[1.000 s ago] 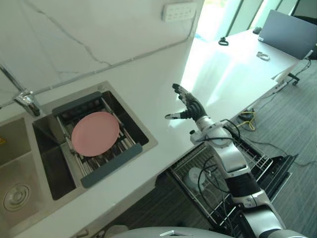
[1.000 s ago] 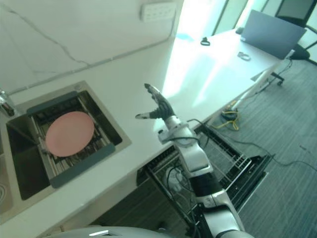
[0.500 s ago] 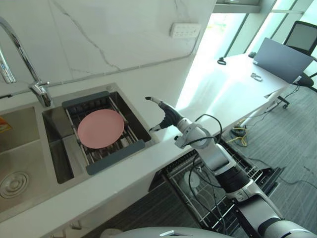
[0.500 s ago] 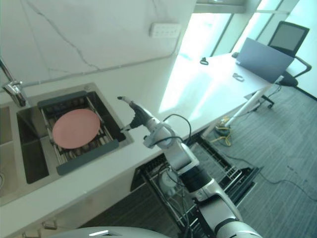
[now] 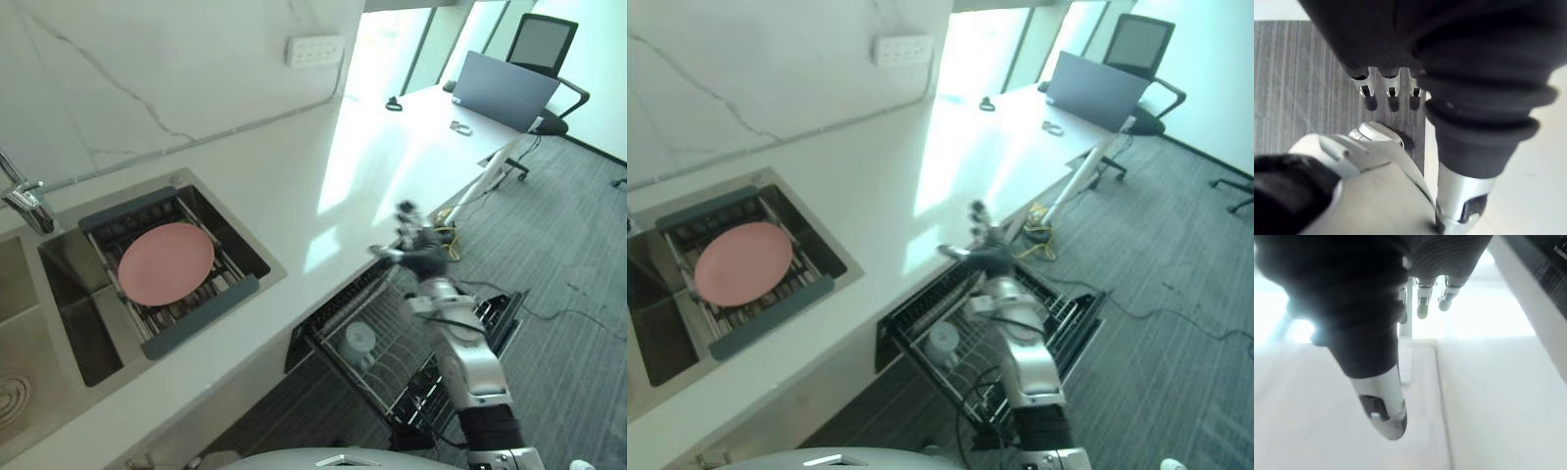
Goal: Walk over to the sink, pick up the cup, carry it to the dishwasher, place the cup inside the dishwasher, then close the dishwasher door
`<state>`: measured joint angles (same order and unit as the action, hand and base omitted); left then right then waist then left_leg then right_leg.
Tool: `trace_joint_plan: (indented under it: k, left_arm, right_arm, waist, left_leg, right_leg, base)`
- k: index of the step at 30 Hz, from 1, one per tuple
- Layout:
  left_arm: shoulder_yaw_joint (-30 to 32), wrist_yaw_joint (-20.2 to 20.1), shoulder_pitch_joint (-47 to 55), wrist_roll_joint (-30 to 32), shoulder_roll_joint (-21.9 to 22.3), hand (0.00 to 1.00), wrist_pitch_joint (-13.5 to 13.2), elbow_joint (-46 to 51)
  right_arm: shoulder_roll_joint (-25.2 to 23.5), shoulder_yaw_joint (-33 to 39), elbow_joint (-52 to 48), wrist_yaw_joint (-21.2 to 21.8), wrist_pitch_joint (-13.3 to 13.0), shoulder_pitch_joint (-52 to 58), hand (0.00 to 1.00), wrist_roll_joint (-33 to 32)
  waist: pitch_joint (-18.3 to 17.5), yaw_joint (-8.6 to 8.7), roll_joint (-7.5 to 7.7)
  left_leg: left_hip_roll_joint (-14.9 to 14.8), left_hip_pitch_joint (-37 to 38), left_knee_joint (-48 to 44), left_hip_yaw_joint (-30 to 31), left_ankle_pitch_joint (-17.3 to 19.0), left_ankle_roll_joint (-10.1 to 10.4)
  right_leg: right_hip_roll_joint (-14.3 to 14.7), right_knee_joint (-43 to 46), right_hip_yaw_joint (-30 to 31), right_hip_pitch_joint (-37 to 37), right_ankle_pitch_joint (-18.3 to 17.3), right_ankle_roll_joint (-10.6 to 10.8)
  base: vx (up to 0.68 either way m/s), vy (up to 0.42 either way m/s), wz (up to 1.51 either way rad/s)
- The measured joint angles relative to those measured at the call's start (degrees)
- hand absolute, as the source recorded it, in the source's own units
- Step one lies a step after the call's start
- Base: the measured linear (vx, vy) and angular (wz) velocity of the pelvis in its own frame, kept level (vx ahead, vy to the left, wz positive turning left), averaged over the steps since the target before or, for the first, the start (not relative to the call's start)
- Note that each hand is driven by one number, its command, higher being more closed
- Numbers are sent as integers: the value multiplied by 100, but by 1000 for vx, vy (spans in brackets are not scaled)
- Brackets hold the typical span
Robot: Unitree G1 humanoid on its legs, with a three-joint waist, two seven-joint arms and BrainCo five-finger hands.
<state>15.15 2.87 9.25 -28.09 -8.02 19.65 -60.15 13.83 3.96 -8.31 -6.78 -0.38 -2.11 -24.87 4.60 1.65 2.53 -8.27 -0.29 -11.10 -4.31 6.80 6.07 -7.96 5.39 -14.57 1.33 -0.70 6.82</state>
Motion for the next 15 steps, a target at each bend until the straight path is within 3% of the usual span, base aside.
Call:
trace_joint_plan:
  k: [3, 5, 6, 7, 8, 9, 12, 15]
  left_arm:
    - [-94, -143, -7, -203, 15, 0, -27, -24]
    - [-191, -113, -26, -295, 32, 0, -70, -73]
    - [-193, -117, -34, -316, 61, 0, -71, -108]
    - [-201, -156, 4, -305, 167, 0, -75, -176]
    - [-190, -193, 53, -302, 188, 0, -88, -181]
    - [-201, -233, 130, -248, 189, 0, -94, -191]
    - [-240, -264, 222, 88, 121, 0, -72, -241]
    - [-422, -382, 229, 421, 1, 0, -98, -256]
  right_arm:
    - [11, 244, -39, -294, -64, 0, 0, -240]
    - [24, 350, -208, -479, -62, -2, 0, -221]
    - [37, 415, -244, -507, -69, -21, 0, -211]
    - [45, 643, -239, -522, -70, -95, 0, -184]
    - [34, 702, -238, -519, -72, -112, 0, -183]
    - [31, 761, -238, -512, -78, -153, 0, -180]
    - [13, 857, -239, -640, -92, -143, 0, -173]
    - [-21, 994, -239, -848, -100, 0, 0, -170]
  waist:
    - [80, -38, -147]
    - [198, -87, -152]
    - [209, -81, -210]
    - [237, -133, -354]
    - [228, -171, -371]
    - [223, -175, -363]
    - [266, -151, -225]
    - [328, -107, -126]
  left_leg:
    - [-50, -177, 12, 260, -80, -157]
    - [-303, -253, -109, -435, -110, -585]
    - [-391, -302, -221, -627, -148, -660]
    - [-395, -271, -246, -812, -272, -498]
    - [-313, -245, -148, -802, -342, -369]
    - [-151, -98, 215, -789, -512, -104]
    - [306, 313, 1200, -732, -960, -200]
    - [606, 554, 1408, -508, -966, -284]
  right_leg:
    - [26, 103, -309, 115, -235, -35]
    - [-84, -19, -778, 379, -249, -29]
    - [-135, 5, -915, 421, -244, -52]
    - [-281, 266, -1106, 480, -311, 53]
    - [-351, 355, -1112, 474, -356, 89]
    - [-480, 422, -1109, 473, -382, 134]
    - [-829, 493, -1082, 471, -356, 204]
    - [-1186, 1155, -759, 423, -409, 153]
  base:
    - [-37, -89, 90]
    - [-14, -44, 113]
    - [49, 54, 108]
    - [68, 88, 76]
    - [102, 122, 64]
    - [81, 90, 27]
    - [77, 129, 31]
    - [59, 174, 41]
